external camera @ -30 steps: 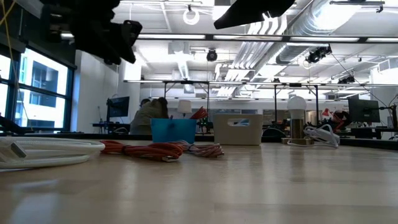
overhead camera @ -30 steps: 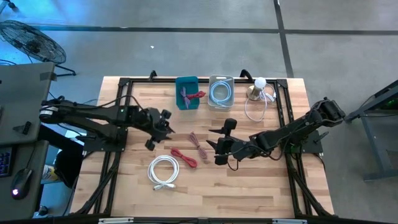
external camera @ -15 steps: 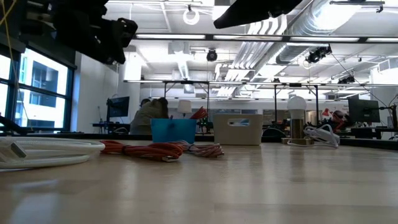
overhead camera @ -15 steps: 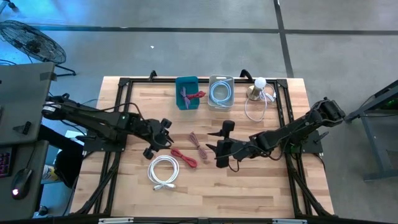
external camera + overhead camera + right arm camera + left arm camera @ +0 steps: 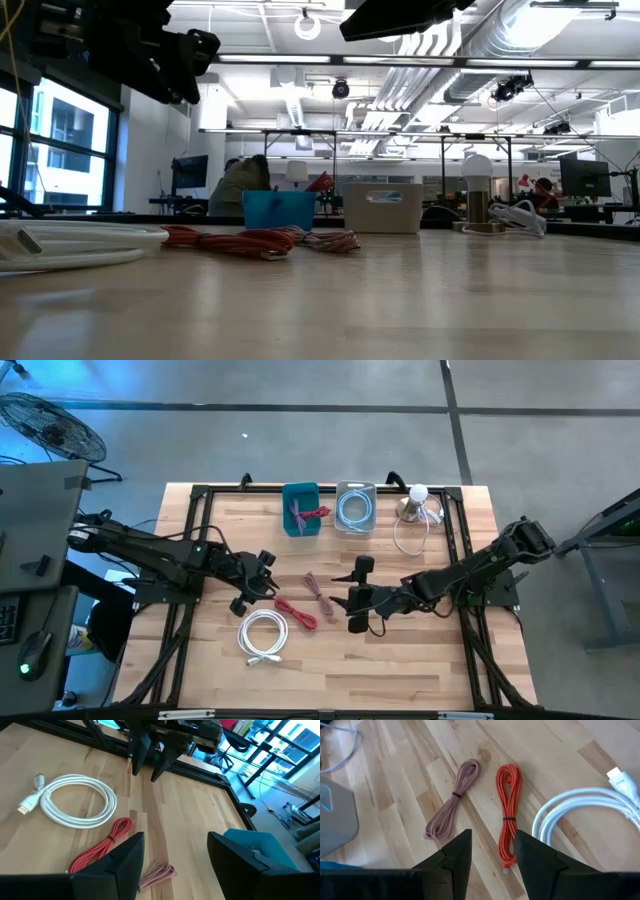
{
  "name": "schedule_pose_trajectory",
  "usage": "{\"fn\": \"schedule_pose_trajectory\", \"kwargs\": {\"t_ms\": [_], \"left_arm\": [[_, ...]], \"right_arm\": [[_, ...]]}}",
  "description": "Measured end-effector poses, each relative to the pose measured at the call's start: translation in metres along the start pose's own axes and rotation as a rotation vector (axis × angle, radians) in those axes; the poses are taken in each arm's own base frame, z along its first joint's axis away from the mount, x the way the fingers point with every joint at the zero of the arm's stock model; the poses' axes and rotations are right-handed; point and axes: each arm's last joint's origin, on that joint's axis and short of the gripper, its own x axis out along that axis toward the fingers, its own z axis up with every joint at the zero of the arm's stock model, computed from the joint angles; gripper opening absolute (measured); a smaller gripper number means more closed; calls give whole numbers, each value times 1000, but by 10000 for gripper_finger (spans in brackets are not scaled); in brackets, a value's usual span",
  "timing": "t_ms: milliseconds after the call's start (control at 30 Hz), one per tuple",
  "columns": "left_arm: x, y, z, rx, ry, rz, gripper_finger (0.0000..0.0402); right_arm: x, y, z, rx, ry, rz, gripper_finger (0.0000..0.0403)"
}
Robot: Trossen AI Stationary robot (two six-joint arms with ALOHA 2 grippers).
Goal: Pick & Place USB Port
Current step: Put the orange charger cable into the blue bin
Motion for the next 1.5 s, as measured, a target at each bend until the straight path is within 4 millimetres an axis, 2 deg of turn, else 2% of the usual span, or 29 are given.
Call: {"fn": "schedule_pose_trajectory", "kwargs": {"t_ms": [133, 233, 500, 633, 1167, 1500], "left_arm": [[1, -1, -3, -4, 26, -22, 145], [9, -2, -3, -5, 42, -55, 145], [53, -3, -7, 63, 123, -107, 145], [68, -6, -10, 91, 138, -157, 145], [84, -4, -6, 228, 77, -146, 145], [110, -7, -10, 238, 61, -187, 145]], "right_arm": [[0, 0, 0, 0, -1, 4, 210], [0, 0, 0, 0, -1, 4, 210], [0, 0, 0, 3, 0, 7, 210], [0, 0, 0, 3, 0, 9, 210], [0, 1, -2, 8, 21, 15, 210], [0, 0, -2, 0, 18, 5, 210]]}}
